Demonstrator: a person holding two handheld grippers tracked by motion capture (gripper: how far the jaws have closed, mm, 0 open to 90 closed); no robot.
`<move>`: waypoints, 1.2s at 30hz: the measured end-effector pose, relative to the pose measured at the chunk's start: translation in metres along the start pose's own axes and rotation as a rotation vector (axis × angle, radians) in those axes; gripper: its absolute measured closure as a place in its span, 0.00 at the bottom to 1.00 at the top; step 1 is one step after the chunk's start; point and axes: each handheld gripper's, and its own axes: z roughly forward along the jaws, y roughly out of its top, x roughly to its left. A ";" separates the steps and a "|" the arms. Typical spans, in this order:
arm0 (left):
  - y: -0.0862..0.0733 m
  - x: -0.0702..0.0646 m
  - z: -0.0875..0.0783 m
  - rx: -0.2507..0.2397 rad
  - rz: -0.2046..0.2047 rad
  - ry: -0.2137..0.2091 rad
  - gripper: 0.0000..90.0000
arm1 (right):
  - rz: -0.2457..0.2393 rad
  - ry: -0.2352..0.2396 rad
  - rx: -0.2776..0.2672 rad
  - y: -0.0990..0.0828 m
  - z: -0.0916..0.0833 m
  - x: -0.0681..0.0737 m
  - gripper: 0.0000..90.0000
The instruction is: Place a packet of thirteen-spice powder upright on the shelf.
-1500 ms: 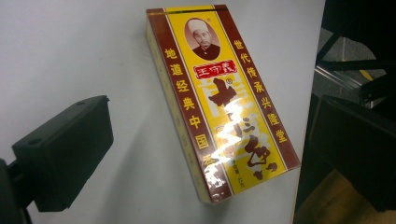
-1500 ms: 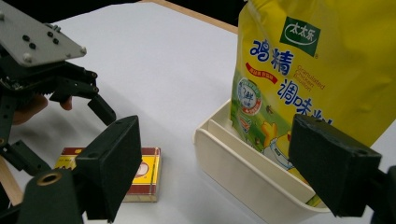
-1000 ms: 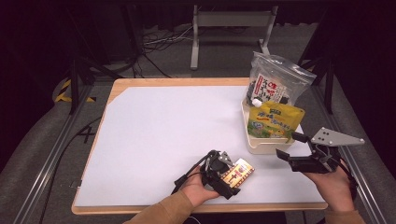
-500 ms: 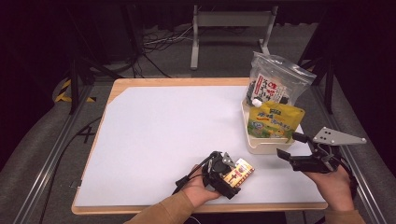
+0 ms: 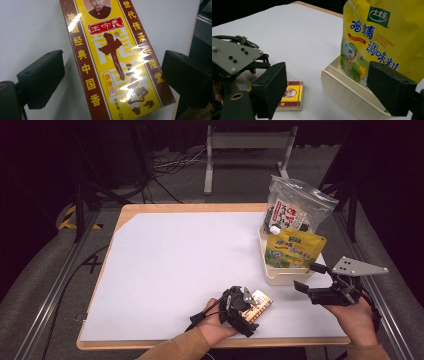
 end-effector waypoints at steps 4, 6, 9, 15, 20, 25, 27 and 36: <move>-0.001 0.000 -0.003 -0.006 0.028 -0.008 0.22 | 0.000 0.011 -0.004 0.000 0.000 0.000 0.19; -0.001 0.001 -0.004 -0.009 0.017 -0.011 0.25 | 0.008 0.024 -0.010 0.000 0.000 -0.001 0.19; -0.002 0.005 -0.006 -0.019 -0.001 -0.008 0.33 | 0.010 0.028 -0.009 -0.001 0.001 -0.001 0.19; -0.002 0.004 -0.007 -0.013 0.002 -0.005 0.35 | 0.000 0.021 -0.006 0.000 0.000 0.000 0.20; -0.003 0.006 -0.008 -0.020 0.012 -0.025 0.36 | 0.026 0.048 0.020 0.002 -0.001 0.001 0.25; -0.005 0.004 -0.014 -0.059 0.028 -0.016 0.36 | 0.047 0.062 0.044 0.006 -0.002 0.000 0.27; -0.005 0.005 -0.020 -0.085 0.025 -0.017 0.36 | 0.046 0.058 0.048 0.006 -0.002 0.001 0.27; -0.008 0.010 -0.042 -0.199 0.008 -0.006 0.36 | 0.068 0.065 0.075 0.011 -0.003 0.004 0.28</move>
